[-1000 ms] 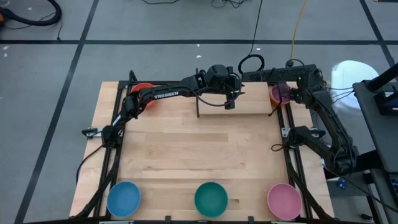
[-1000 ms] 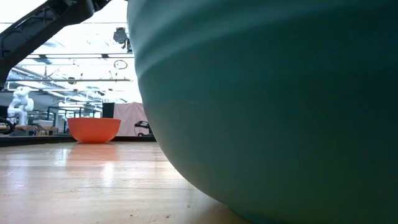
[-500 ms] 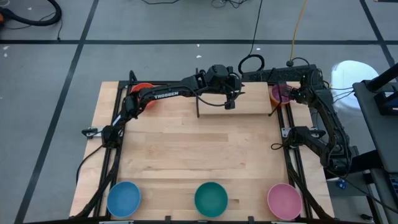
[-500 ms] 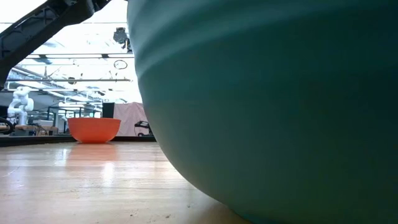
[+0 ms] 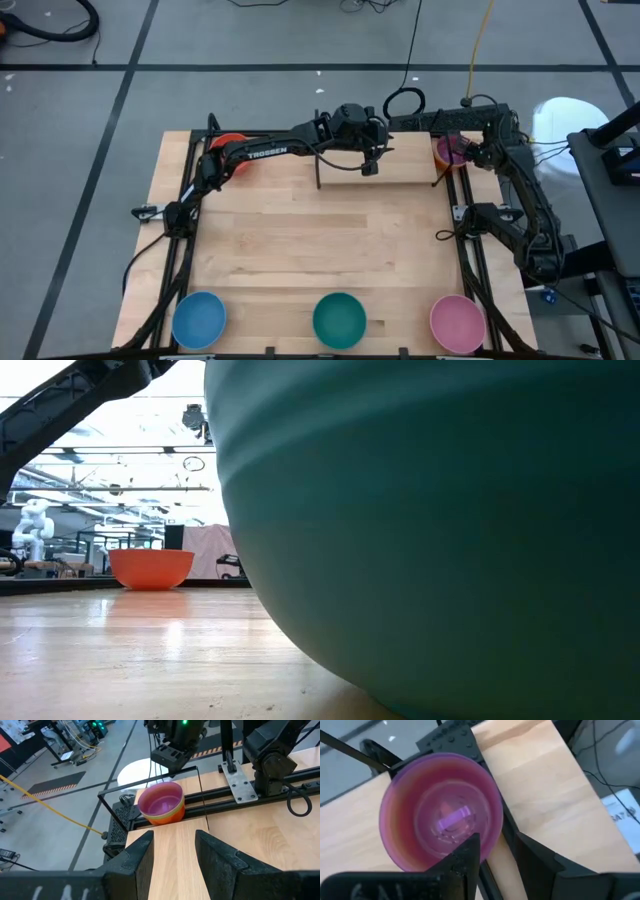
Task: Place and stack bowls onto a shelf
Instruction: Adjust the stacked small bowls on the shelf
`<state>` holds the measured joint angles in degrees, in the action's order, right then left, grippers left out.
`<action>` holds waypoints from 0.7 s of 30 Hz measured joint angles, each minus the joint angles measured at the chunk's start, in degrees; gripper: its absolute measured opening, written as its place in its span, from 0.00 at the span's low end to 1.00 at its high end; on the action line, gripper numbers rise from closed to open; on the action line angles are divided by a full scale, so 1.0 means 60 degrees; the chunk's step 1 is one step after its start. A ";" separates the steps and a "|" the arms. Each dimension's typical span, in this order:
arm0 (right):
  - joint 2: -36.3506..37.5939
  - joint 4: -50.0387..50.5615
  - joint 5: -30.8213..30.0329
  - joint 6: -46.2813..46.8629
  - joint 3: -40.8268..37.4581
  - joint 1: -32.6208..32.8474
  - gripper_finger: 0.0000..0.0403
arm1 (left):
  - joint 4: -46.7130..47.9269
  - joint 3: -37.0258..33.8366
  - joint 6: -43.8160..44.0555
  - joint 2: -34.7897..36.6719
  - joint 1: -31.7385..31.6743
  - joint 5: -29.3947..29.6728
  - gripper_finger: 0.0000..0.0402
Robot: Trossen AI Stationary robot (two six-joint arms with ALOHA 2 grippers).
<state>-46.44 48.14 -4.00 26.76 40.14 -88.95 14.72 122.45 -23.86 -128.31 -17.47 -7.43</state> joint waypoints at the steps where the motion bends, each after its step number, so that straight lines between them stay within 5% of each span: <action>1: 0.0022 -0.0151 0.0006 0.0018 -0.0108 0.0001 0.28 | 0.0000 0.0000 0.0000 0.0000 0.0000 0.0001 0.37; 21: -0.0035 -0.2659 0.0719 0.0894 -0.2647 0.0004 0.28 | 0.0004 0.0000 -0.0073 0.0000 -0.0002 -0.0003 0.37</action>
<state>-46.65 32.18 0.31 32.12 24.26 -88.93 14.74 122.45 -24.30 -128.31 -17.48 -7.44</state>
